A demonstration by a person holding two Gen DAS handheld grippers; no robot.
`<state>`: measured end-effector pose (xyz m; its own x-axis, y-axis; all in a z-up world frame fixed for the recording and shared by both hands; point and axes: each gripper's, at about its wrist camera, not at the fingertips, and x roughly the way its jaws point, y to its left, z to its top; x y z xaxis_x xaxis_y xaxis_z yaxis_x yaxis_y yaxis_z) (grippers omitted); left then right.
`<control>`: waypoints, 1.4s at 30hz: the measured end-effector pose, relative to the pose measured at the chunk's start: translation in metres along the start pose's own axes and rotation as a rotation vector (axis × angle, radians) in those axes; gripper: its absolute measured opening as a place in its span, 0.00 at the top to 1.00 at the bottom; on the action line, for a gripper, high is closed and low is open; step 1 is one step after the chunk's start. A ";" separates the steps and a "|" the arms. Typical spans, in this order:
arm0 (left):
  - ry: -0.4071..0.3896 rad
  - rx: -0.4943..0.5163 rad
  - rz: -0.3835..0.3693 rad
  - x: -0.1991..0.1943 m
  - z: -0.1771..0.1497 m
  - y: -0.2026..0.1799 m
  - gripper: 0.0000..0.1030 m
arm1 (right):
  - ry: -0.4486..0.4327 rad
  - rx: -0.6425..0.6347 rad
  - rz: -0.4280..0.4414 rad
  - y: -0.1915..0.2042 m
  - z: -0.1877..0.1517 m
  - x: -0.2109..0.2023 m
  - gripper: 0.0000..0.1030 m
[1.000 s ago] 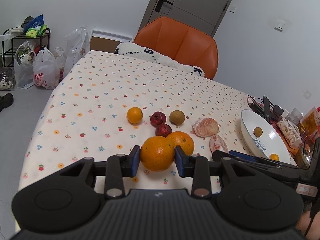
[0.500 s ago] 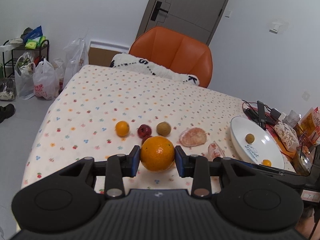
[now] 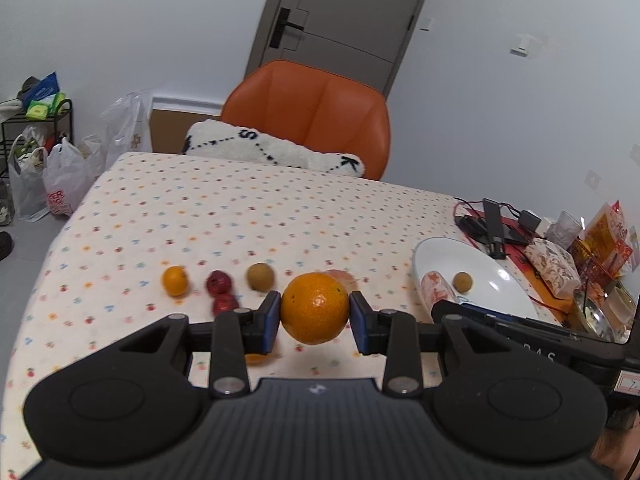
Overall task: Organize fruits
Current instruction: 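Carry the pomelo segment and large orange in both tools over the plate, then open both tools to release the pomelo segment and orange onto the plate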
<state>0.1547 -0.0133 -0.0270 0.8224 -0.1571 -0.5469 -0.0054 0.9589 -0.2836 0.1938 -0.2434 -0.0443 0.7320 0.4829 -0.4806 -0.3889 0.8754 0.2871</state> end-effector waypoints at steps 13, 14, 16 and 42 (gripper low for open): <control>0.021 0.067 -0.057 0.034 0.014 -0.062 0.66 | -0.066 0.067 -0.074 -0.061 0.015 -0.027 0.65; 0.023 0.075 -0.060 0.037 0.015 -0.068 0.66 | -0.069 0.072 -0.080 -0.066 0.015 -0.028 0.65; 0.029 0.086 -0.067 0.043 0.016 -0.078 0.66 | -0.075 0.082 -0.093 -0.076 0.017 -0.031 0.65; 0.169 0.193 -0.079 0.150 0.004 -0.152 0.66 | -0.082 0.176 -0.157 -0.156 0.009 -0.015 0.63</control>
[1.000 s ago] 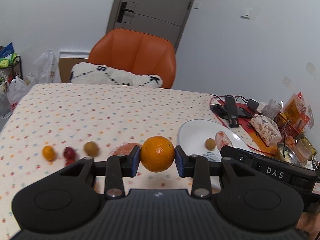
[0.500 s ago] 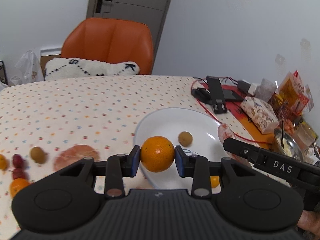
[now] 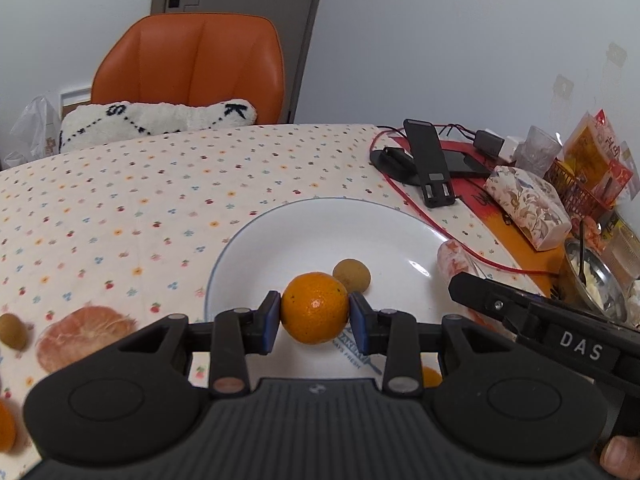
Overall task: Organize fruits
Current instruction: 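Open both tools to release the pomelo segment and orange onto the plate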
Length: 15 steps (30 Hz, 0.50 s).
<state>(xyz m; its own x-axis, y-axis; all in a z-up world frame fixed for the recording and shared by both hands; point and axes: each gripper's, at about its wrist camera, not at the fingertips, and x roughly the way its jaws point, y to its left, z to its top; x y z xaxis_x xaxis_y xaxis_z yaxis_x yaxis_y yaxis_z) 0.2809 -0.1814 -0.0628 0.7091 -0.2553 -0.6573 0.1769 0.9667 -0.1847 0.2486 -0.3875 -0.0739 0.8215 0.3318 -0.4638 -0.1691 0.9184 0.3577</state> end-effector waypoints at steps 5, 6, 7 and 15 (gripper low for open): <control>-0.013 0.002 0.019 -0.001 0.002 0.001 0.62 | -0.017 0.000 -0.014 0.002 0.000 -0.004 0.58; -0.010 0.000 0.016 -0.002 0.003 0.002 0.62 | -0.018 0.007 -0.012 0.002 0.000 -0.005 0.58; -0.008 -0.005 0.015 -0.003 0.003 0.004 0.62 | -0.020 0.013 -0.012 0.001 0.001 -0.006 0.58; -0.063 -0.028 0.041 -0.037 0.004 0.017 0.44 | -0.050 0.021 -0.031 0.011 -0.002 -0.025 0.48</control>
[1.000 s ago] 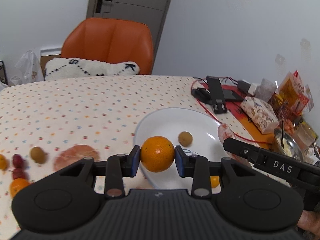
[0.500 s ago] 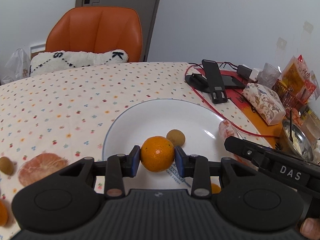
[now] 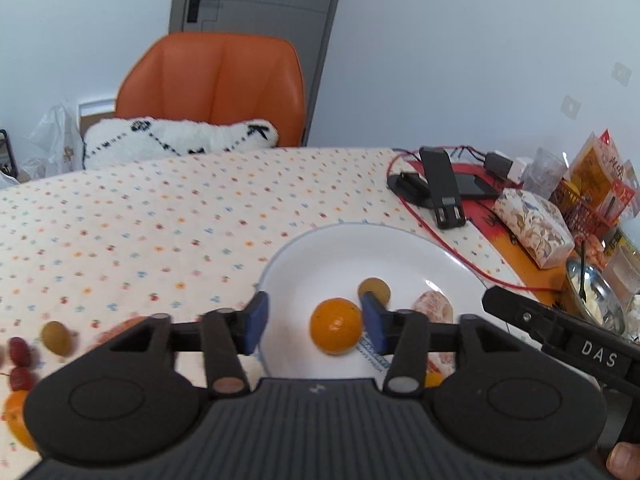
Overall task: Organize fruits
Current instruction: 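Open both tools to release the pomelo segment and orange onto the plate, then withdraw both open tools from the plate toward the remaining fruits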
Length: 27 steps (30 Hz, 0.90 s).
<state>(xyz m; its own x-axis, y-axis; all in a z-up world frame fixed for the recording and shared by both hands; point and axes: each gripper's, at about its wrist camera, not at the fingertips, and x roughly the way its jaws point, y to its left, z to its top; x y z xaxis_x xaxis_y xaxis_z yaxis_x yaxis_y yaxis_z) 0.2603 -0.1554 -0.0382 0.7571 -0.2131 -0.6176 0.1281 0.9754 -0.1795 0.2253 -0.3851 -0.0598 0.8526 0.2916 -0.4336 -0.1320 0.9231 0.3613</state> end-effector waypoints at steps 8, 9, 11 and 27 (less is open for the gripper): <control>-0.044 -0.028 0.031 -0.035 -0.001 0.016 0.23 | -0.012 -0.028 0.006 0.020 -0.003 -0.018 0.35; -0.056 -0.031 0.037 -0.040 -0.002 0.018 0.21 | -0.013 -0.030 0.011 0.022 -0.003 -0.020 0.34; -0.068 -0.043 0.043 -0.049 -0.003 0.022 0.16 | -0.019 -0.035 0.017 0.026 -0.004 -0.025 0.29; -0.140 -0.074 0.063 -0.118 -0.019 0.048 0.07 | -0.082 -0.072 0.032 0.059 -0.011 -0.068 0.00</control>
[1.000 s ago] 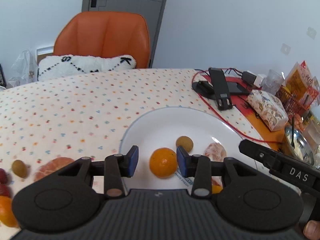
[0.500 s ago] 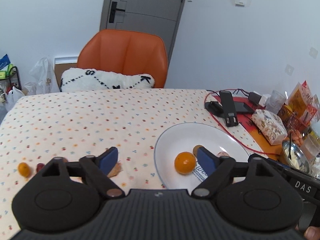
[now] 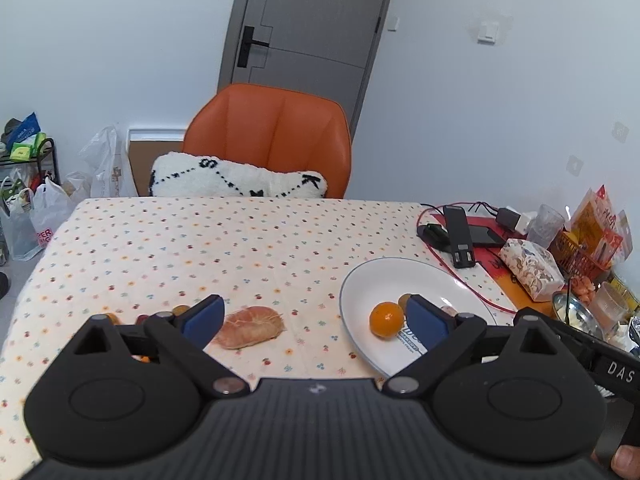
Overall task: Organize fruits
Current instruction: 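Withdraw both open tools from the plate toward the remaining fruits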
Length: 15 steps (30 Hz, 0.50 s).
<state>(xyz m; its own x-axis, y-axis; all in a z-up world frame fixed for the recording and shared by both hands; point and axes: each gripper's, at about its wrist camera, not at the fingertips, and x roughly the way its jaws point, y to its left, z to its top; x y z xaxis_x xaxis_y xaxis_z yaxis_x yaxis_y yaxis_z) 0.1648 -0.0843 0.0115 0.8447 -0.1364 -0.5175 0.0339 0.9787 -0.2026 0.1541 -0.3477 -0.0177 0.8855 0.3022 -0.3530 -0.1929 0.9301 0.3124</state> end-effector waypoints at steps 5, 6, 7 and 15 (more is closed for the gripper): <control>-0.012 0.001 0.006 -0.019 -0.006 0.010 0.07 | 0.001 -0.010 0.016 0.011 -0.003 -0.008 0.00; -0.013 0.000 0.011 -0.022 -0.008 0.012 0.07 | 0.002 -0.012 0.020 0.014 -0.004 -0.009 0.00; -0.016 -0.003 0.015 -0.026 -0.009 0.015 0.07 | 0.004 -0.016 0.025 0.017 -0.004 -0.011 0.00; -0.037 -0.030 0.053 -0.052 -0.016 0.041 0.07 | 0.016 -0.056 0.064 0.044 -0.010 -0.018 0.00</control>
<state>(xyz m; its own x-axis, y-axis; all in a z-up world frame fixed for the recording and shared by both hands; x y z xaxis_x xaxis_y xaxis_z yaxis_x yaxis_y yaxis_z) 0.1135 -0.0396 0.0171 0.8642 -0.0785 -0.4970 -0.0266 0.9792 -0.2009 0.1249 -0.3099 -0.0064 0.8639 0.3643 -0.3479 -0.2729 0.9189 0.2848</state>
